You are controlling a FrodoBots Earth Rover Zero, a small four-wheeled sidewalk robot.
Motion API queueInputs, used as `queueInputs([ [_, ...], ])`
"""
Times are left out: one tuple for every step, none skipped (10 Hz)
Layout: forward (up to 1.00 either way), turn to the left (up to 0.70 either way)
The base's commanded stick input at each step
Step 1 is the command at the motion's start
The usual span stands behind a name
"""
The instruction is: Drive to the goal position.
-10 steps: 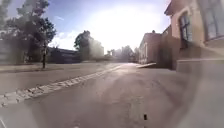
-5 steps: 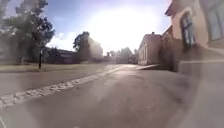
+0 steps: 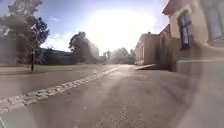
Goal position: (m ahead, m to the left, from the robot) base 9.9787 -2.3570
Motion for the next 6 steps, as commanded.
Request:
queueInputs([
  [0.7, -0.14],
  [0.7, -0.12],
  [0.7, -0.11],
  [0.7, -0.1],
  [0.7, -0.1],
  [0.7, -0.07],
])
